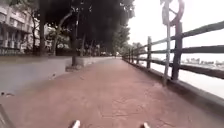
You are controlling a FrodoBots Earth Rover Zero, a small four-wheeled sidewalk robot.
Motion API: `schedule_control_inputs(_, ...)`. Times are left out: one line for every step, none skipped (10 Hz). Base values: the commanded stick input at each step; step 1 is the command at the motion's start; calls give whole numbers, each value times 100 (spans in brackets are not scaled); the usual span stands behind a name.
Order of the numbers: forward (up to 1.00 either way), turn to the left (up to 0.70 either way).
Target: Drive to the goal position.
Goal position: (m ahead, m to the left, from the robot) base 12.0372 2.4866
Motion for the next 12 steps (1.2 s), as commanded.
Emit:
schedule_control_inputs(70, 0)
schedule_control_inputs(70, 0)
schedule_control_inputs(70, 0)
schedule_control_inputs(70, 0)
schedule_control_inputs(70, 0)
schedule_control_inputs(70, 0)
schedule_control_inputs(70, 0)
schedule_control_inputs(70, 0)
schedule_control_inputs(70, 0)
schedule_control_inputs(70, 0)
schedule_control_inputs(70, 0)
schedule_control_inputs(70, 0)
